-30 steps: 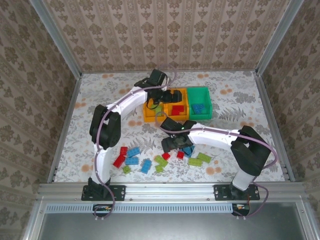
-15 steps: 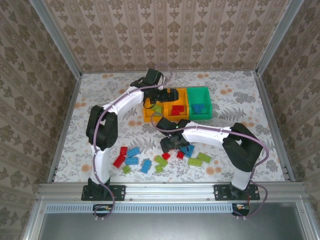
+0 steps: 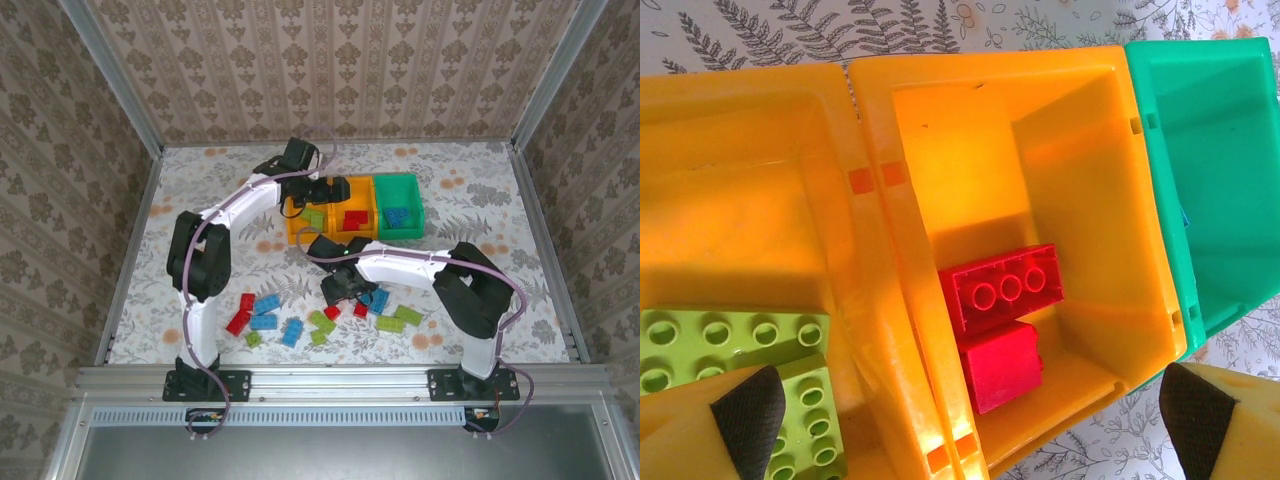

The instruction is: Sort the legos into containers by color

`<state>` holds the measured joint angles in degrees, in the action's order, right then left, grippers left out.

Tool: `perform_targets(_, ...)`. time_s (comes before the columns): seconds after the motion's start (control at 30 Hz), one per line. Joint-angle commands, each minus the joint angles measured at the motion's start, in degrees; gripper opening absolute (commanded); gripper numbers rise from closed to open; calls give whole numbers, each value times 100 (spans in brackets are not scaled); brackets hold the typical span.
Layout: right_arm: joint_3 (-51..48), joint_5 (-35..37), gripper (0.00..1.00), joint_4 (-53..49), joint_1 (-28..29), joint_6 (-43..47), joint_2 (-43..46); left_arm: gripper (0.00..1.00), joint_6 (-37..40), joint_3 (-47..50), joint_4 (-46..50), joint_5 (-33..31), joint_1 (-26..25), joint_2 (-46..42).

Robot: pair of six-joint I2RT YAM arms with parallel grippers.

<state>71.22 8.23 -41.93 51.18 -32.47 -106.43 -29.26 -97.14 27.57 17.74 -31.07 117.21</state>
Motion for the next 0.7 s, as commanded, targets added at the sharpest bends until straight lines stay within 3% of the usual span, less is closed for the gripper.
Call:
perform_targets(0.0, 201, 105, 74, -241, 40, 48, -157, 100, 43, 112, -31, -65, 40, -323)
perform_targets(0.13, 204, 183, 65, -263, 36, 38, -86, 100, 51, 178, -28, -99, 57, -372)
perform_targets(0.3, 316, 311, 65, -244, -54, 151, 418, 100, 112, 303, -16, -177, 66, -472)
perform_targets(0.53, 308, 207, 65, 275, -760, 351, 1193, 100, 251, 679, 38, -343, 65, -725)
perform_targets(0.67, 421, 214, 65, 585, -1196, 585, 1172, 100, 266, 956, 24, -419, 66, -915)
